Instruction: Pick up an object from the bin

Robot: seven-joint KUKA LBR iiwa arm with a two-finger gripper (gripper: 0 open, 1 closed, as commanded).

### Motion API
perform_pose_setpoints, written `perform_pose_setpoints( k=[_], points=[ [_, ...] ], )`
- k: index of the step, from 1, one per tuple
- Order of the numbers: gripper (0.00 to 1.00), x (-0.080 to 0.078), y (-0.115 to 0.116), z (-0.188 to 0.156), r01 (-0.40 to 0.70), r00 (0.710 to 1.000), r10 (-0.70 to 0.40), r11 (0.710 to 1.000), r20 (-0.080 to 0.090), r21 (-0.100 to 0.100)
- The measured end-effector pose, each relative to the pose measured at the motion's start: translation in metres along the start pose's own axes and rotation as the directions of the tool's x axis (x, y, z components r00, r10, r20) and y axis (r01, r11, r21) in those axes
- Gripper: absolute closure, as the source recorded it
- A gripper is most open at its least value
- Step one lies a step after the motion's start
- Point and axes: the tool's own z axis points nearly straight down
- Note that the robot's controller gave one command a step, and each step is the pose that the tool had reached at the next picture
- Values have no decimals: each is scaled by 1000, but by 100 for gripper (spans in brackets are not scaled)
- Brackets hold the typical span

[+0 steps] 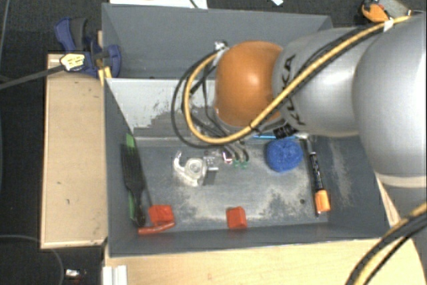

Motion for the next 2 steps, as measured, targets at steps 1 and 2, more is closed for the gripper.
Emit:
perform_pose_setpoints(
  k=[1,2],
  points=[
    [0,0,-3,41,-248,969,248,969,5,-4],
    [100,1,0,53,-272,962,272,962,2,-2]
  ],
)
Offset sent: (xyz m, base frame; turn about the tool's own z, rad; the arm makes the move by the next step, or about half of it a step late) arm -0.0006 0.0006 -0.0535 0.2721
